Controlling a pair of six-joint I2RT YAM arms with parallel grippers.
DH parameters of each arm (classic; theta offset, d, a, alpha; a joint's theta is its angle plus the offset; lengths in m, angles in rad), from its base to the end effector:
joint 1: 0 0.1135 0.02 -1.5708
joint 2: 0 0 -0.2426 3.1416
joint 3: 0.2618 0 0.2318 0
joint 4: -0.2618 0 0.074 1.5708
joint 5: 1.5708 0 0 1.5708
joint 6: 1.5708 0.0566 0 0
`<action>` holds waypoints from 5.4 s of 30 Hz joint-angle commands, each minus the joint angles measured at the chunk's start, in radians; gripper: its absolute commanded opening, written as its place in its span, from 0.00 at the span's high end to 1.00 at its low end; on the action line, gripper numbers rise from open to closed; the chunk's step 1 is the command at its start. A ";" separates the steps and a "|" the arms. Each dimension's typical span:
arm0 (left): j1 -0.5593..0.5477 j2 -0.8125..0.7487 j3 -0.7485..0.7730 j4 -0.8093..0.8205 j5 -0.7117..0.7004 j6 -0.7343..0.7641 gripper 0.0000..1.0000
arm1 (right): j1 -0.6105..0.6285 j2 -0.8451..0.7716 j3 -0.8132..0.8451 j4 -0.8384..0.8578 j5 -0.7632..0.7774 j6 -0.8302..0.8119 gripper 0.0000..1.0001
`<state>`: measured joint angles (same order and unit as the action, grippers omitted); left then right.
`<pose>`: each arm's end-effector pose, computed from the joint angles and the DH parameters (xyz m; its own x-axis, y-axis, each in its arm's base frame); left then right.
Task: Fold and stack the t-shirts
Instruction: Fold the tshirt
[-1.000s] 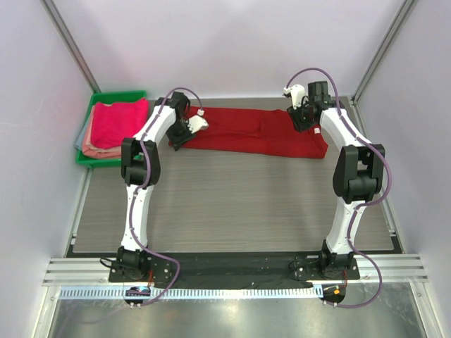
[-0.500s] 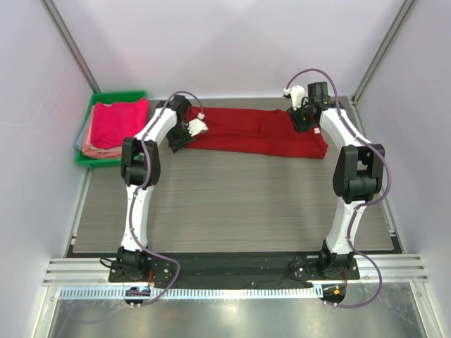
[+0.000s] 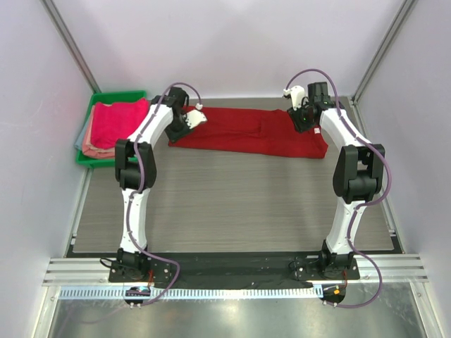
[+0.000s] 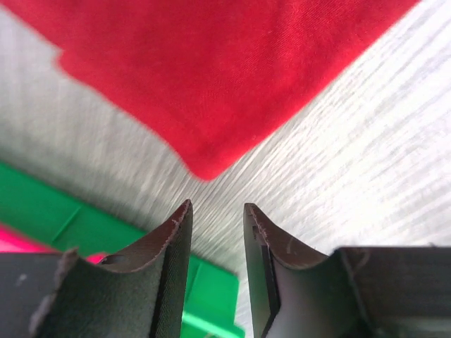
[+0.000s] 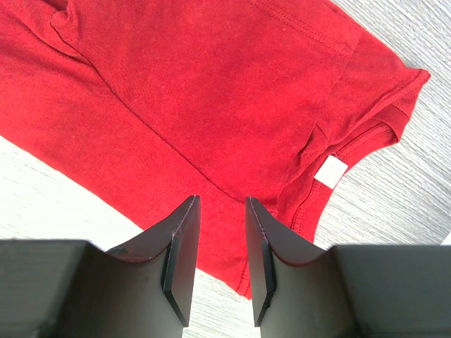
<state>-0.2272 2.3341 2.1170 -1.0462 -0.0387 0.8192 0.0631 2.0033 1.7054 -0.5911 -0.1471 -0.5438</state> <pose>0.4475 -0.1012 0.1747 -0.4779 0.8598 -0.1797 0.8243 0.5097 0.2463 0.4339 0.0357 0.2245 -0.5832 -0.5497 -0.5982 -0.5332 0.8145 -0.2287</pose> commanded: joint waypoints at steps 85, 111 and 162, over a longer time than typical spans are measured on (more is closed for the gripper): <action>-0.667 -0.572 -0.651 -0.419 0.402 -0.253 0.99 | 0.096 0.509 0.555 -0.188 0.215 -0.033 0.68; -0.817 -0.104 -0.074 -0.433 0.497 -0.316 0.94 | 0.276 0.825 0.882 0.391 0.040 -0.045 0.73; -0.090 -0.630 -1.141 0.403 0.476 -1.516 0.48 | 0.261 -0.566 -1.142 0.217 -0.594 1.160 0.49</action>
<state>-0.3161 1.6947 0.9985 -0.7219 0.4015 -0.6472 0.3161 1.4002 0.5690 -0.4271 -0.7338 0.5575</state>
